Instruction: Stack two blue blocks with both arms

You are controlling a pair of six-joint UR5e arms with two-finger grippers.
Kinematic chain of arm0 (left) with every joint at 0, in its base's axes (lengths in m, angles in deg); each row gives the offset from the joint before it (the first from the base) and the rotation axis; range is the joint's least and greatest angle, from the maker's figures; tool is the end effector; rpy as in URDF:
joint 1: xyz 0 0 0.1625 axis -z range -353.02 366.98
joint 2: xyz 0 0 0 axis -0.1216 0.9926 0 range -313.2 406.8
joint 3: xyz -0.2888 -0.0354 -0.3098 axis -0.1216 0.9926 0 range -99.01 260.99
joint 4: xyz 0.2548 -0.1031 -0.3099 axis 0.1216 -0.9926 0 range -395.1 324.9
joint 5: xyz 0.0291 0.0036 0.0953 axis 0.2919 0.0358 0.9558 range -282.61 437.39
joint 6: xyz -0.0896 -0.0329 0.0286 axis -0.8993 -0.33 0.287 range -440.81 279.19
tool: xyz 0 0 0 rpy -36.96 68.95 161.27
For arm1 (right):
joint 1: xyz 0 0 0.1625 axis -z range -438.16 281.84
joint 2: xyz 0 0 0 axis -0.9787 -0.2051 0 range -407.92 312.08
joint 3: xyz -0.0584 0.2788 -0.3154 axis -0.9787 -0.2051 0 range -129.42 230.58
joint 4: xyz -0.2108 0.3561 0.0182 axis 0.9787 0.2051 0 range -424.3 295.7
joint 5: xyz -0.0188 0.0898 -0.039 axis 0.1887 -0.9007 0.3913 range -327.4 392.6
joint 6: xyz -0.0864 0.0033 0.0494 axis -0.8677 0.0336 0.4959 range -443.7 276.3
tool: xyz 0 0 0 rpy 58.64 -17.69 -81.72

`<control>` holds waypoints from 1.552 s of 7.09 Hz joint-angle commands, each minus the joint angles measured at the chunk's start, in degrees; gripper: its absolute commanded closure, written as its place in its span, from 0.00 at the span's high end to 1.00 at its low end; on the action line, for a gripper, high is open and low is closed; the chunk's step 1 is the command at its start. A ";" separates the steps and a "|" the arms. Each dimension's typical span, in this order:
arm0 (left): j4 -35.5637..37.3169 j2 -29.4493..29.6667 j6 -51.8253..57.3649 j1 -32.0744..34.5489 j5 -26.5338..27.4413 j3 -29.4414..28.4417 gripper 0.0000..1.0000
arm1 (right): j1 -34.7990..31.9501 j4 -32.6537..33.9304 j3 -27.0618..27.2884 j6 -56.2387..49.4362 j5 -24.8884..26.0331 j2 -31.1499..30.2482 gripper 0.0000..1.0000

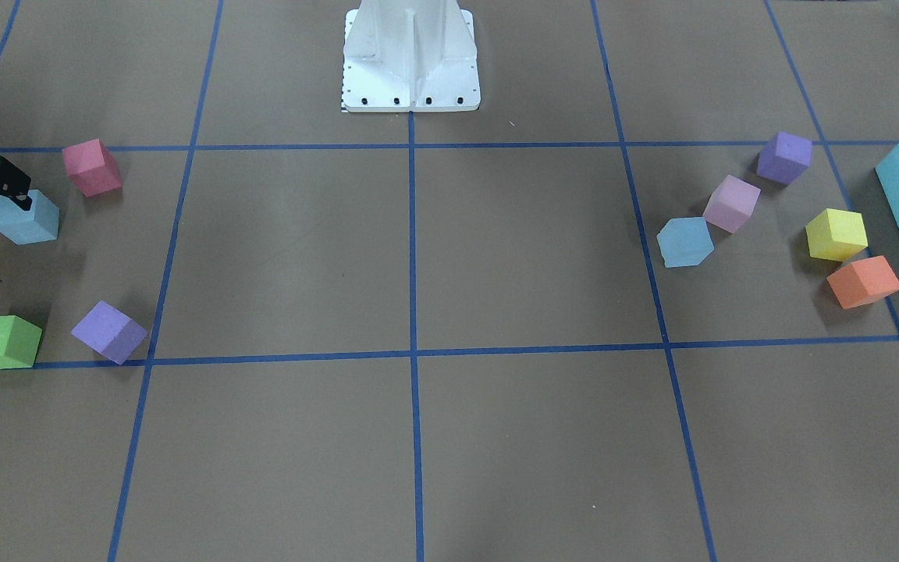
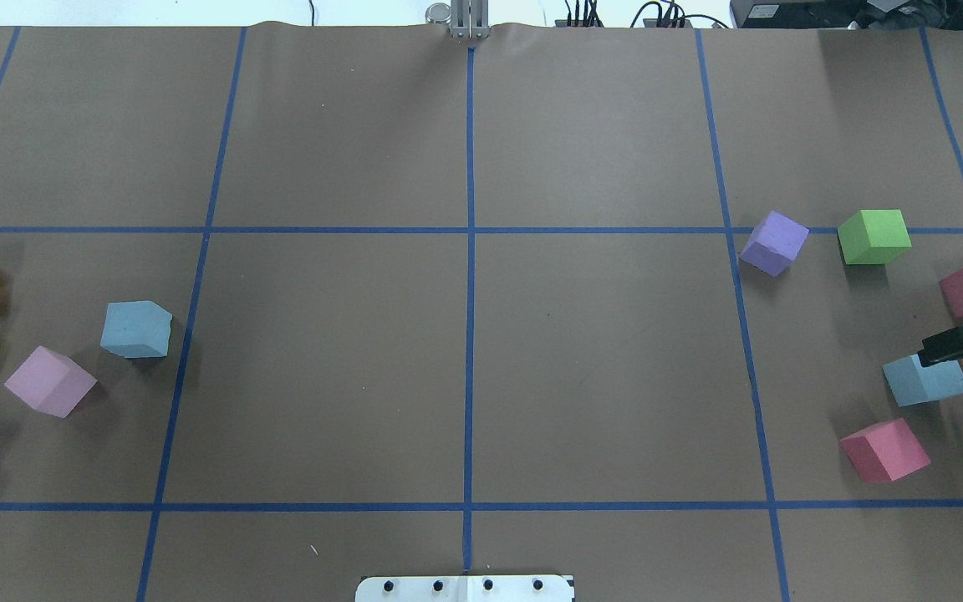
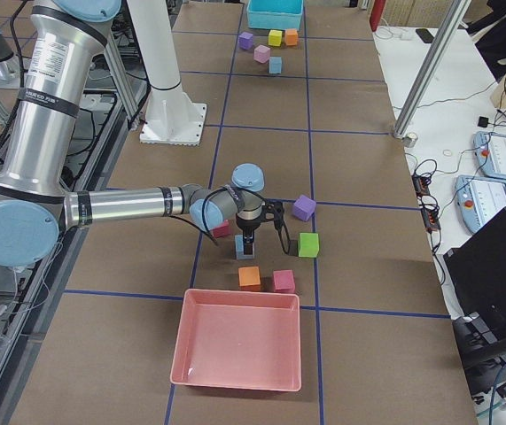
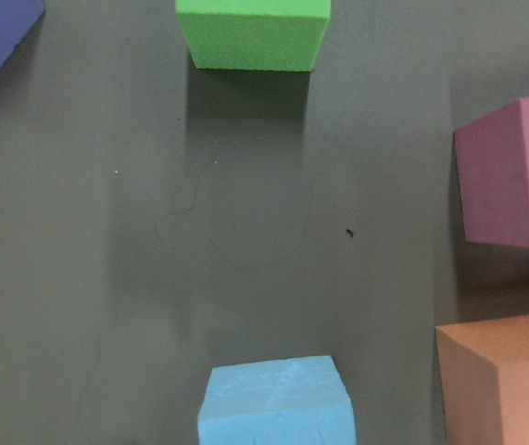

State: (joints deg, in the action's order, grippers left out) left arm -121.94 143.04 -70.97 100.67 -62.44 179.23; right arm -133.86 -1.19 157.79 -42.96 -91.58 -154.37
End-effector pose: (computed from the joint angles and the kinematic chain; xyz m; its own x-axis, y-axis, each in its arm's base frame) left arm -0.0915 -0.5316 0.5305 0.6544 0.2738 -0.7048 -0.0495 0.9457 0.3213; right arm -0.1606 -0.3725 0.5916 0.7323 -0.0389 0.6799 0.0282 0.9992 0.0268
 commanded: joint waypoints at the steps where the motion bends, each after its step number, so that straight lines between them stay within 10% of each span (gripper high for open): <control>1: 0.00 0.17 0.00 0.00 0.00 -0.24 0.98 | 0.93 -0.01 -0.07 -0.05 0.00 -0.33 1.00; 11: 0.00 -0.17 0.00 0.00 0.00 -0.06 0.98 | 4.71 -8.36 -6.83 -0.49 2.55 -0.15 1.00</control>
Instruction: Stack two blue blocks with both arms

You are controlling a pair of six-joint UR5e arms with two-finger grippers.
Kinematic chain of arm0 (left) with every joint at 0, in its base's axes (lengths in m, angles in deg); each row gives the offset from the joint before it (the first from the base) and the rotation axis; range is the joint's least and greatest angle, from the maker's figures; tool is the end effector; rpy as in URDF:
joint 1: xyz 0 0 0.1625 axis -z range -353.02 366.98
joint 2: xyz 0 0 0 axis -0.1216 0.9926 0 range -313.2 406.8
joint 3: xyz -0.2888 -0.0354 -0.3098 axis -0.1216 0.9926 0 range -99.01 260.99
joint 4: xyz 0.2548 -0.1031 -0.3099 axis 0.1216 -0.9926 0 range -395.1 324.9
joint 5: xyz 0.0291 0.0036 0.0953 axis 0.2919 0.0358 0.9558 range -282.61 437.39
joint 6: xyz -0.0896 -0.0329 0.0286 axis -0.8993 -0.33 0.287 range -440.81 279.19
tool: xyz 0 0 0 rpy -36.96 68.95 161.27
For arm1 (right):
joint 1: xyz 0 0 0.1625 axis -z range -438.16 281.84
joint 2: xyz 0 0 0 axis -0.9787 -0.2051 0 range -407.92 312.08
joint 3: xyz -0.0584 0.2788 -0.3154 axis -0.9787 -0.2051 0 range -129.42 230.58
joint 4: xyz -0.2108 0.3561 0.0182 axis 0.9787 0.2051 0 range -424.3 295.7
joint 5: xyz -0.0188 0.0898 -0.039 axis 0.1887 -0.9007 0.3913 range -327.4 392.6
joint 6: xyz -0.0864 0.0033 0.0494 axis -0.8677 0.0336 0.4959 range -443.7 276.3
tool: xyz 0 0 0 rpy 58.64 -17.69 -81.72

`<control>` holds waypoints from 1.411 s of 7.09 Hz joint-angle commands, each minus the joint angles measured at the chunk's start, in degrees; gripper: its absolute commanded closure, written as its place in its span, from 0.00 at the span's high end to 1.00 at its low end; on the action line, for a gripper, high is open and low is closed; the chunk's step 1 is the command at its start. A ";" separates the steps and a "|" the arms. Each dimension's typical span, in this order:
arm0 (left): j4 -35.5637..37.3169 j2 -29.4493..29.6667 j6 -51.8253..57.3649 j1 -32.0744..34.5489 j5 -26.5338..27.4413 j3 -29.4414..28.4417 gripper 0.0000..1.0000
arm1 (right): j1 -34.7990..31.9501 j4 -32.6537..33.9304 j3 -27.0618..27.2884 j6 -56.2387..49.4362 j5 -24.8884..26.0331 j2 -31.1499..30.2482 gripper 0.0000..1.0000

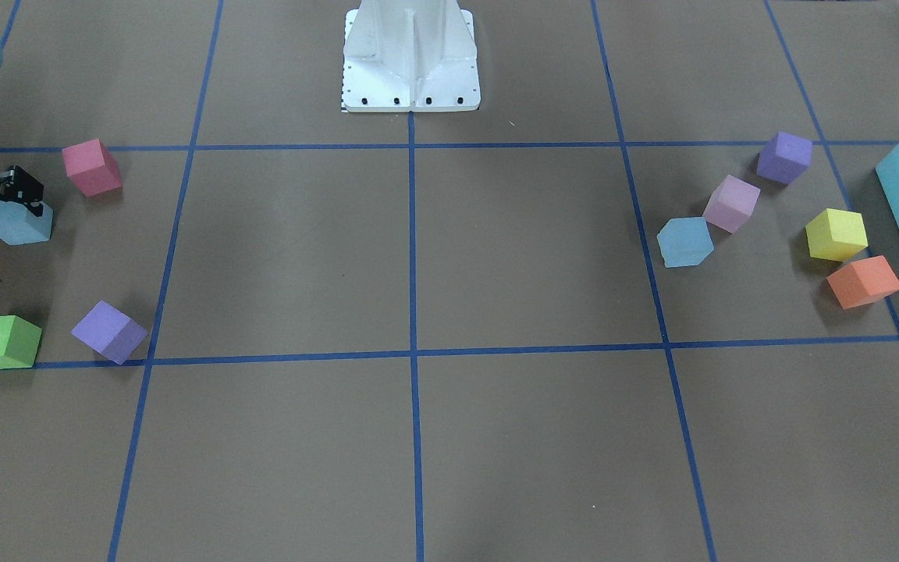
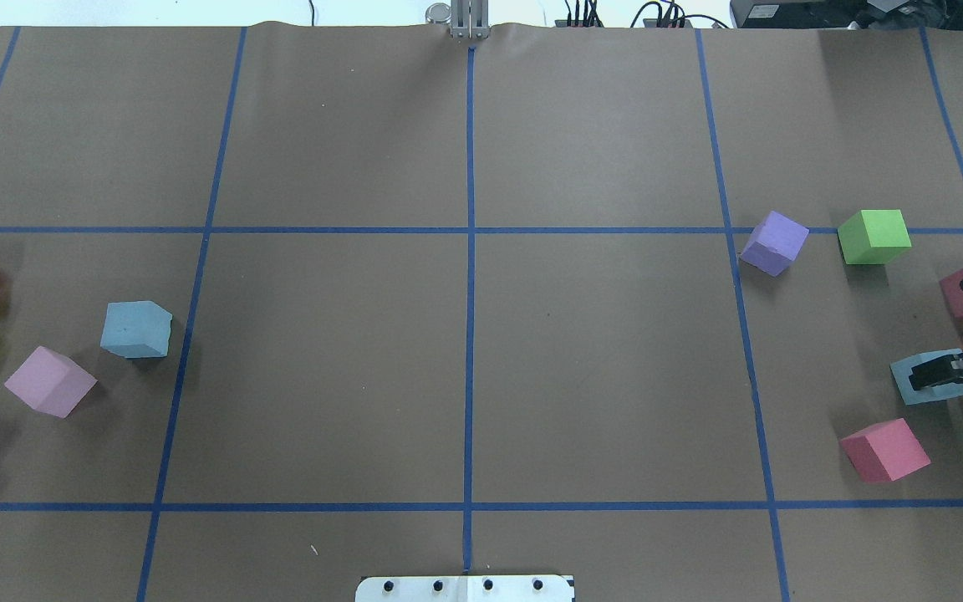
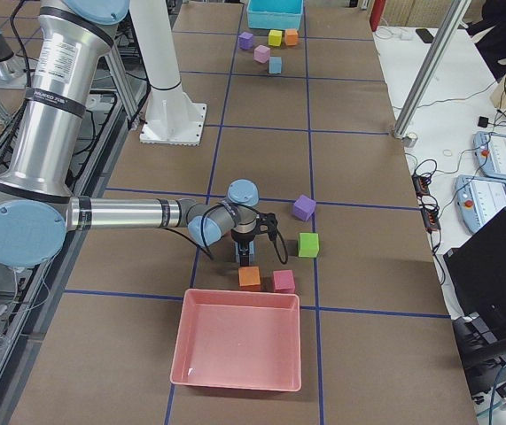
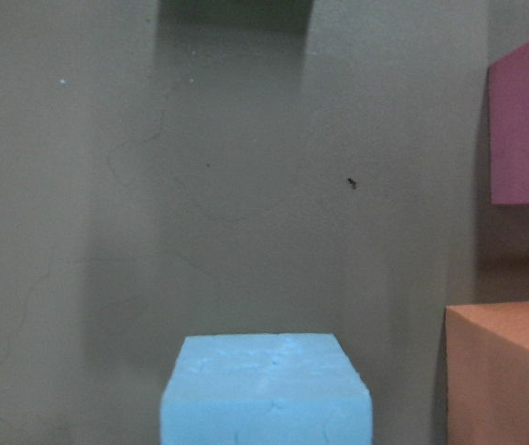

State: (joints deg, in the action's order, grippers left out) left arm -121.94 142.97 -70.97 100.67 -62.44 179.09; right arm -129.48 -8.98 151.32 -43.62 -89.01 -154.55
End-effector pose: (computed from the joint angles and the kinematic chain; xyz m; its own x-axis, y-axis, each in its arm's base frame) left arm -0.0915 -0.5313 0.5323 0.6543 0.2712 -0.7060 -0.0495 0.9468 0.3179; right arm -0.1846 -0.3602 0.6363 0.7407 -0.1175 0.6615 0.0927 0.9930 0.0727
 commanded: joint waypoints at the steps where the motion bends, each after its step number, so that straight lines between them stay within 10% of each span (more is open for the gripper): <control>1: 0.00 -0.19 0.00 0.00 0.00 0.08 0.98 | 0.34 -0.57 -0.37 0.18 -0.03 0.02 1.00; 10: 0.00 -0.19 0.00 0.00 0.00 -0.01 0.98 | 0.43 -1.98 0.16 2.90 -0.03 0.99 0.71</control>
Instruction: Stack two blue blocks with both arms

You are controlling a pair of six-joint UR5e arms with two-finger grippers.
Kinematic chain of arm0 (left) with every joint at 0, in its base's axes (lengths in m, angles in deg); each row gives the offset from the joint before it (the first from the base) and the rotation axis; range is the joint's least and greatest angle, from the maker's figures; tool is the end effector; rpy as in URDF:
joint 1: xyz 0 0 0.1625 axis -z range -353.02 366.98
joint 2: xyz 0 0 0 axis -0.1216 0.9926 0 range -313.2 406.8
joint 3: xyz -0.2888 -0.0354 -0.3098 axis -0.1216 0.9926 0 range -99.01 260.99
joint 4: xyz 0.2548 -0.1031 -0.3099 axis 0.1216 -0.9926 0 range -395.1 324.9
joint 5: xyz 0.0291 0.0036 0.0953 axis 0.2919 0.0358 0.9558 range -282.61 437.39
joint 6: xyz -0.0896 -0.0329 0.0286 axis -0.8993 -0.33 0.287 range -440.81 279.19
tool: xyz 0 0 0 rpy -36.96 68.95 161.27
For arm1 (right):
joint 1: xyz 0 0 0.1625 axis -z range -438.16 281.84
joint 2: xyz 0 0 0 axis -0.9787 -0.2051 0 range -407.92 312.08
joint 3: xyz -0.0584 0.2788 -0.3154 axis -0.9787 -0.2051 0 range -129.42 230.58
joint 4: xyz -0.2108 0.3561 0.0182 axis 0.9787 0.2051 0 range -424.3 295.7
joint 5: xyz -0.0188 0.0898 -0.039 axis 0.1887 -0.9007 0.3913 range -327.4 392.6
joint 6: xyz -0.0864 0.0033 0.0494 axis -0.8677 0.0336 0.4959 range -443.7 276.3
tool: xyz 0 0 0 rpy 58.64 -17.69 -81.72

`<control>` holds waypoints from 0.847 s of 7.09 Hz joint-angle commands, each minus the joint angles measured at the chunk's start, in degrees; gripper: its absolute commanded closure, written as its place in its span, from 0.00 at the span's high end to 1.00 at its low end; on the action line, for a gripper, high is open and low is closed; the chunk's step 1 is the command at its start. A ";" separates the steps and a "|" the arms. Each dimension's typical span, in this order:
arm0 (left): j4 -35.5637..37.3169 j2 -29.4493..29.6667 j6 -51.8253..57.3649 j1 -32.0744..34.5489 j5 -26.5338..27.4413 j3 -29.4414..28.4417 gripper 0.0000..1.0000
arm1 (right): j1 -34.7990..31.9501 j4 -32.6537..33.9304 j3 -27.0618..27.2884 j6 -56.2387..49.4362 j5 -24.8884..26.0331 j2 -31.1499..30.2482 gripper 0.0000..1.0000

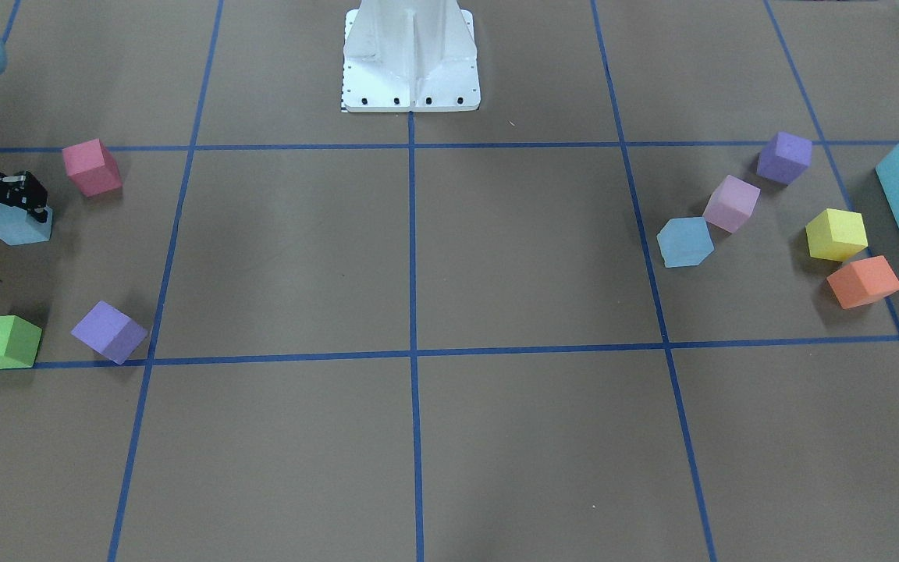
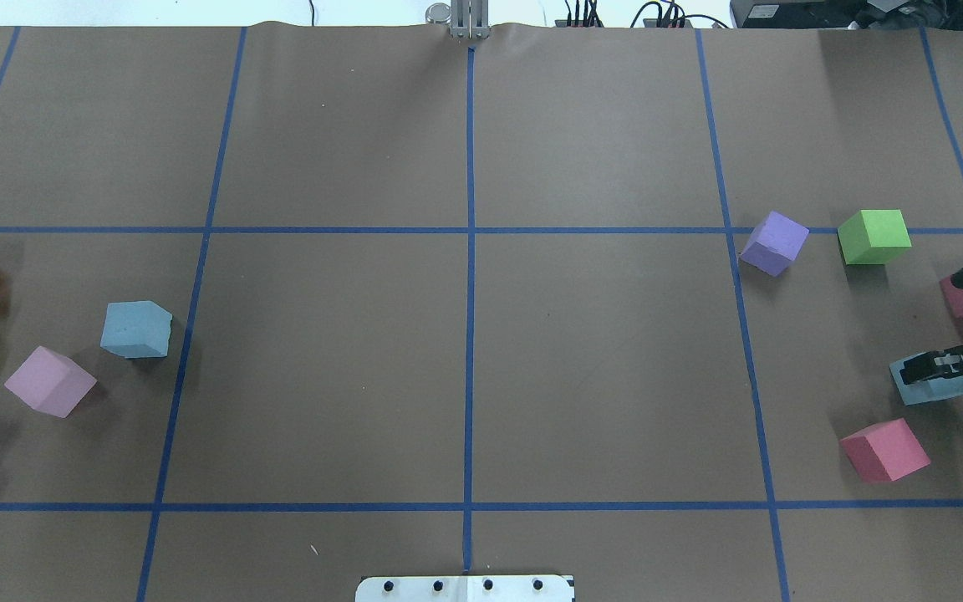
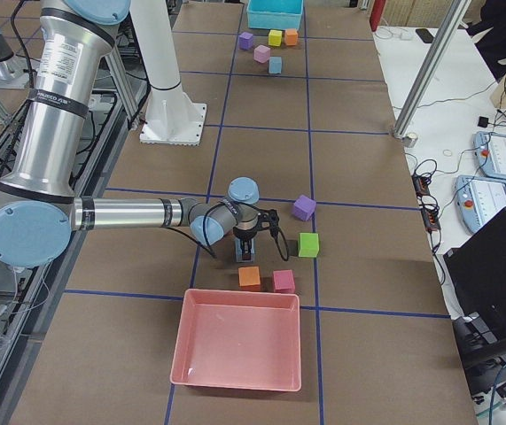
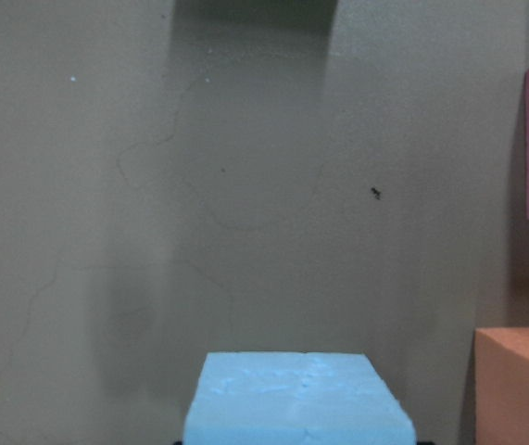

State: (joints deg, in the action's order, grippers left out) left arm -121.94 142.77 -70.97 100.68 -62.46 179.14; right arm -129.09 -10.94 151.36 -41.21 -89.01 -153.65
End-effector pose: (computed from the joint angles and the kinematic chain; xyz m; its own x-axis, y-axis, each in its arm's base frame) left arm -0.0915 -0.5299 0.5337 0.6539 0.2693 -0.7070 -0.0492 0.9477 0.3155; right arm -0.1922 -0.3653 0.6252 0.7219 -0.1072 0.6837 0.0661 0.9941 0.0861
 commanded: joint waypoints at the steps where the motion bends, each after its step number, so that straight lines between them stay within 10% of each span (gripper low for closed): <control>1: 0.00 0.09 0.00 0.00 0.02 -0.06 0.98 | 0.04 -0.01 0.12 0.49 -0.03 0.09 0.68; 6: 0.00 0.10 0.00 0.00 0.02 0.03 0.98 | -1.79 0.86 3.01 0.49 -1.52 0.79 0.61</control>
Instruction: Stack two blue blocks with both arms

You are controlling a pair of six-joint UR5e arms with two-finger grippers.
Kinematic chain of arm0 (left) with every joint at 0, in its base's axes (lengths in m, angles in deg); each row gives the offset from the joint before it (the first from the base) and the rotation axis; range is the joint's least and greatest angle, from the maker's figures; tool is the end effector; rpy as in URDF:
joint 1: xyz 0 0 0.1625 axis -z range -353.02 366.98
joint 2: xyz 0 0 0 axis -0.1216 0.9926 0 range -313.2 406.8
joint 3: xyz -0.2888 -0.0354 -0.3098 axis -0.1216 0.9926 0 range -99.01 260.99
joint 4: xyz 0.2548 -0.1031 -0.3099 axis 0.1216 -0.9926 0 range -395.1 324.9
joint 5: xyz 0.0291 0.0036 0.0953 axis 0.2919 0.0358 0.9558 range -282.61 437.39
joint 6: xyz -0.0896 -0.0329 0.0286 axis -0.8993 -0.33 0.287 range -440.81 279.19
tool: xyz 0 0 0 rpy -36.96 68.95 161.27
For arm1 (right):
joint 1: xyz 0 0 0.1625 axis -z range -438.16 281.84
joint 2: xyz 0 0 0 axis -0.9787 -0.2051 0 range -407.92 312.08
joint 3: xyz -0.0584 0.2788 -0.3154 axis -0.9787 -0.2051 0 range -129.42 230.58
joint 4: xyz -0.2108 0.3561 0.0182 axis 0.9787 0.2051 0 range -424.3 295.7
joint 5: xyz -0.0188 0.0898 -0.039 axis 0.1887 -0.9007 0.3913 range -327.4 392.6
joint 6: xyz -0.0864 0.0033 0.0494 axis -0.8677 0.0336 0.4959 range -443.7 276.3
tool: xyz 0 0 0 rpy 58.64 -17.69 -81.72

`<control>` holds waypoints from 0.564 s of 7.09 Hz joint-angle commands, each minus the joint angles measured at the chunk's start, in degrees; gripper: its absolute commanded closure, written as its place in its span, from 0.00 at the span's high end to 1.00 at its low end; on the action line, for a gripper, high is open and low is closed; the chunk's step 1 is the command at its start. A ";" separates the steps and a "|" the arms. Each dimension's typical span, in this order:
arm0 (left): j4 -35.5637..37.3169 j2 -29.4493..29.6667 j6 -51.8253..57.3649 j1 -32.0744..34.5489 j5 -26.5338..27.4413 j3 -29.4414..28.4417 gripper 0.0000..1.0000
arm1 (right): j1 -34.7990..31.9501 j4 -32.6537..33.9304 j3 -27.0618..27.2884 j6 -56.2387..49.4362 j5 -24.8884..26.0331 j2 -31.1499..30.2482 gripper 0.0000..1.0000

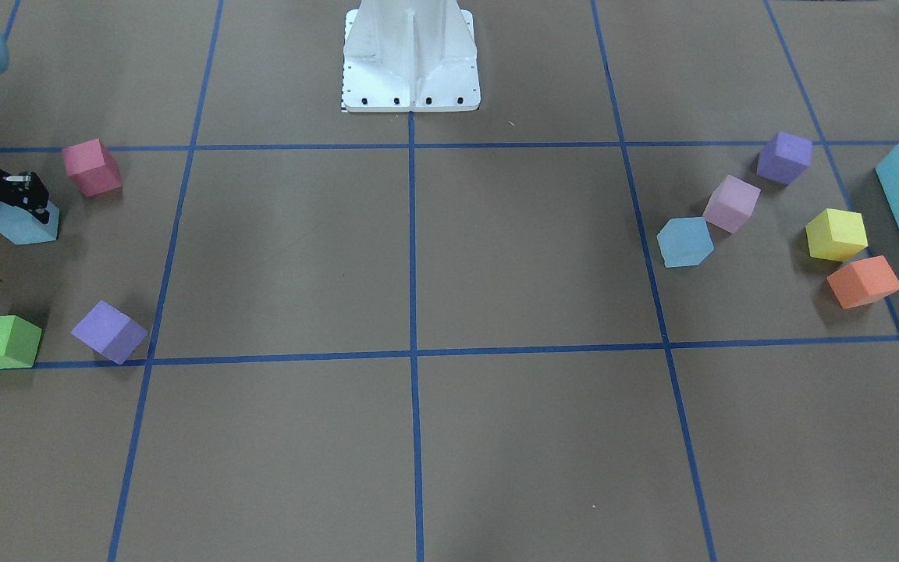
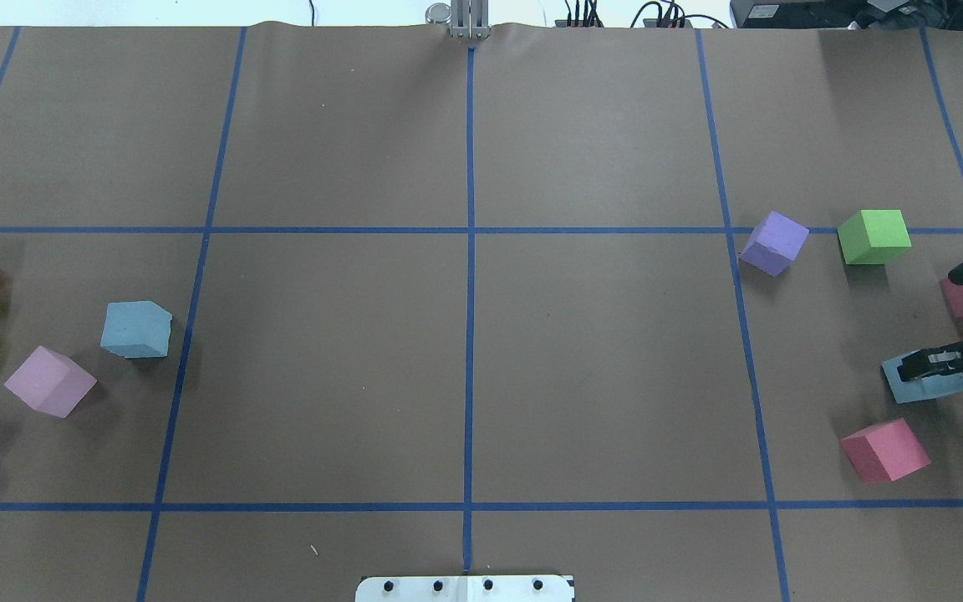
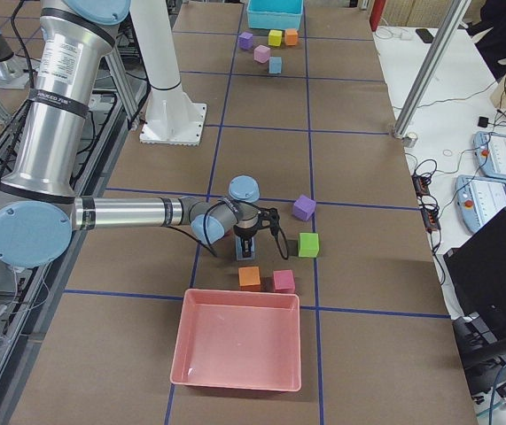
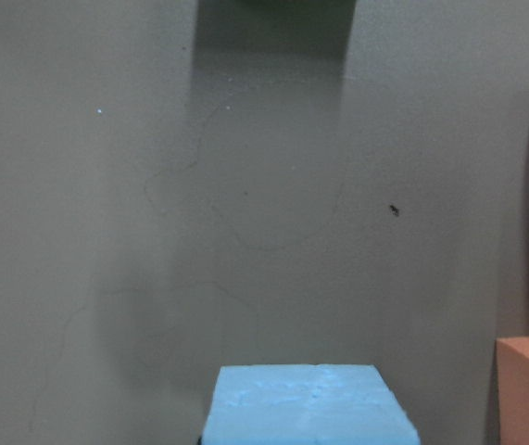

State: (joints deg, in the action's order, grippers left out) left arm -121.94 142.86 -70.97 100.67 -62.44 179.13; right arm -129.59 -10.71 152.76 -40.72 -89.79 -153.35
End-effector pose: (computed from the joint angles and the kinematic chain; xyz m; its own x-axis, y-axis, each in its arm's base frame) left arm -0.0915 -0.5305 0.5330 0.6542 0.2703 -0.7064 -0.0494 0.9472 0.3167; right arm -0.1918 -0.3687 0.6103 0.7052 -0.1066 0.7010 0.0564 0.9939 0.0944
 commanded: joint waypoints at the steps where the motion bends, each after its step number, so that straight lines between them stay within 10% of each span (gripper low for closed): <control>1: 0.00 0.00 0.00 0.00 0.00 0.04 0.98 | -5.23 6.03 2.22 0.00 -3.87 5.89 0.61; 4: 0.09 -0.08 -0.09 0.00 0.00 0.21 0.98 | -4.67 27.82 5.83 5.05 -3.91 26.25 0.62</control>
State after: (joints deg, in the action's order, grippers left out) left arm -121.92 142.84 -70.99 100.67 -62.44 179.18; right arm -135.05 9.30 157.82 -39.40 -93.75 -135.95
